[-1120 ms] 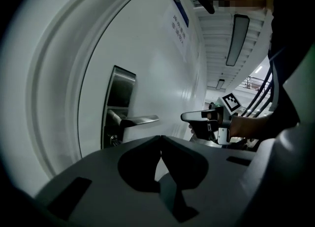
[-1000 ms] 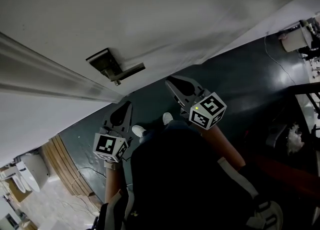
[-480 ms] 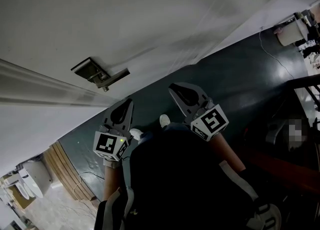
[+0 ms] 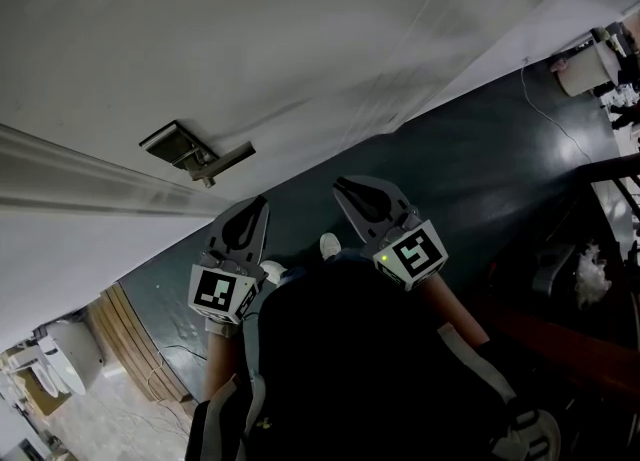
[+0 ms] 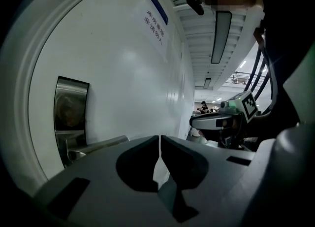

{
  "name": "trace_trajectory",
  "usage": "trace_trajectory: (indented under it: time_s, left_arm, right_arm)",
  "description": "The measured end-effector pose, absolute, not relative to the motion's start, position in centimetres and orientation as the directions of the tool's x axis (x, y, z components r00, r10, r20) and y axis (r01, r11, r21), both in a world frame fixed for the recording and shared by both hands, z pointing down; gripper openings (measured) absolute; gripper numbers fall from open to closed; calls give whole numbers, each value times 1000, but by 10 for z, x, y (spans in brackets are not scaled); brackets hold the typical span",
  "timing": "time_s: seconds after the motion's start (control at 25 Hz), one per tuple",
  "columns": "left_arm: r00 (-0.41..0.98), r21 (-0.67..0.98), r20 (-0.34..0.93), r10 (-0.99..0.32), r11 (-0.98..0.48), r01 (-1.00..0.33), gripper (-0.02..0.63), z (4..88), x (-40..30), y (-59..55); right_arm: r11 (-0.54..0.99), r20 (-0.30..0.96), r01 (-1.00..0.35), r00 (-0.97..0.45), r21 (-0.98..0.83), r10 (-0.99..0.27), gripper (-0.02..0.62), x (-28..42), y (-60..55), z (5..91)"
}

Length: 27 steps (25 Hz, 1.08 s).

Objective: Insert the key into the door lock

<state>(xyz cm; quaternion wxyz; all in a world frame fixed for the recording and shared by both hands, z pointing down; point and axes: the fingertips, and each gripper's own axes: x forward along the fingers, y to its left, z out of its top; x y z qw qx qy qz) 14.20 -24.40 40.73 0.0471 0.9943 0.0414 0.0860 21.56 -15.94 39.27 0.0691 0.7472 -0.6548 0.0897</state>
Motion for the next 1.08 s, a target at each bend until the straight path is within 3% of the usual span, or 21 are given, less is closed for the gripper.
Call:
trace_trajectory:
  time_s: [1.08]
  left_arm:
    - [982, 124, 184, 50, -992, 27, 9, 414, 120, -267]
  right_arm:
    - [-123, 227, -991, 107, -57, -968, 34, 207, -185, 402]
